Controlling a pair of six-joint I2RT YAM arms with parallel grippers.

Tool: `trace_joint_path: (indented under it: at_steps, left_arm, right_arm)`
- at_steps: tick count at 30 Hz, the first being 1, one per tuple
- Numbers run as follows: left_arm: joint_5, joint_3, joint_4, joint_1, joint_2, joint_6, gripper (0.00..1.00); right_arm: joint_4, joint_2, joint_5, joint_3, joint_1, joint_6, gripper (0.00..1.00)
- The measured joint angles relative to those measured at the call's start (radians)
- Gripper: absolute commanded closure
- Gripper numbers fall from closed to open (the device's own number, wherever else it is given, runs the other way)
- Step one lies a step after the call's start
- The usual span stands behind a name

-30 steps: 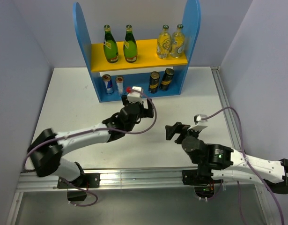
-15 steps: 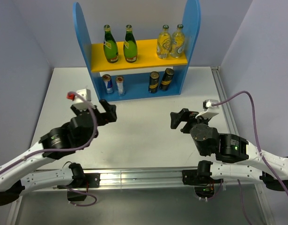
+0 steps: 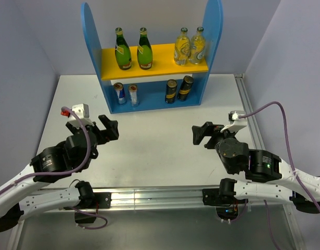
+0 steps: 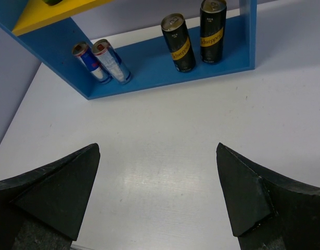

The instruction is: Place and organize the beverage onto the shelf

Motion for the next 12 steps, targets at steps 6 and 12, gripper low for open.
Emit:
trace_joint_path:
  at_steps: [6, 12]
  left_arm:
    - [0.0, -0.01, -0.001, -0.001, 0.002, 0.001, 0.01]
    - [0.0, -0.015, -0.001, -0.001, 0.002, 0.001, 0.01]
  right_arm:
    - [0.013, 0.0, -0.018, 0.0, 0.0, -0.018, 0.0]
    - [0.029, 0.001, -0.027, -0.003, 0.0, -0.032, 0.0]
